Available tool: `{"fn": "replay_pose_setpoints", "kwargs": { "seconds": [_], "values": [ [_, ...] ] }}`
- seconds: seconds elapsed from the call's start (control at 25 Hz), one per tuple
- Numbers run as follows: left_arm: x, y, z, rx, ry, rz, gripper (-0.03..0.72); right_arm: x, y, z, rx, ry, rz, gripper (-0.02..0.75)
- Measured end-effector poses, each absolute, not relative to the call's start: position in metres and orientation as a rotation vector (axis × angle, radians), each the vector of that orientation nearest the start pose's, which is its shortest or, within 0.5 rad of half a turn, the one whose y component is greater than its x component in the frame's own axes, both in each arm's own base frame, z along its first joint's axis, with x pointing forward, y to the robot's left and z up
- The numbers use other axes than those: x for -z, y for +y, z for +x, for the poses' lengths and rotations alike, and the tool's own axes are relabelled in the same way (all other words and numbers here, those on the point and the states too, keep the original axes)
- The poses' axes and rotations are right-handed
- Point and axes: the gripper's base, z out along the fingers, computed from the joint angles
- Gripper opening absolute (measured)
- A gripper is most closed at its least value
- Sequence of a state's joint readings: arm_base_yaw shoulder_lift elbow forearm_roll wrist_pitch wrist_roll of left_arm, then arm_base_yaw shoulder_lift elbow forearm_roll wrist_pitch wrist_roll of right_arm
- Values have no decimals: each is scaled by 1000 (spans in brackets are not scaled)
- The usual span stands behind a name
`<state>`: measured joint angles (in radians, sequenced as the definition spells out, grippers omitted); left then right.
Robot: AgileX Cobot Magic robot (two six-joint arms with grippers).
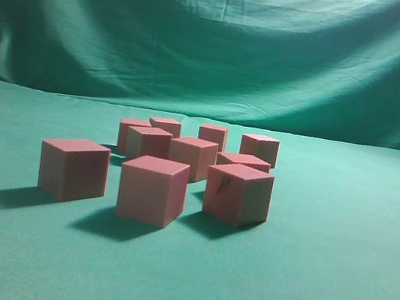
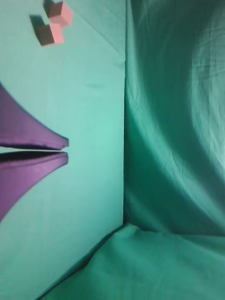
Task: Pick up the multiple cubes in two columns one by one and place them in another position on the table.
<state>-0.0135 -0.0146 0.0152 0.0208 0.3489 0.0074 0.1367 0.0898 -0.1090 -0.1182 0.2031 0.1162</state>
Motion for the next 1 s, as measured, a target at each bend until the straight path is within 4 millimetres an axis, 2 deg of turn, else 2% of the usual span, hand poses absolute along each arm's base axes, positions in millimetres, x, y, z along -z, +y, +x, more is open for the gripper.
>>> {"fn": "replay_pose_setpoints", "kwargs": {
  "seconds": [0.28,0.4,0.64,1.0],
  "values": [
    [-177,0,53,-16,1833,32,0,-187,2,56,-67,1707,-8,0],
    [-177,0,53,-16,1833,32,0,-185,2,56,-77,1723,5,0],
    [-177,0,53,-16,1833,32,0,-170,2,52,-72,1881,15,0],
    [-177,0,53,-16,1833,32,0,-169,2,52,-40,1890,-28,0]
  ]
}}
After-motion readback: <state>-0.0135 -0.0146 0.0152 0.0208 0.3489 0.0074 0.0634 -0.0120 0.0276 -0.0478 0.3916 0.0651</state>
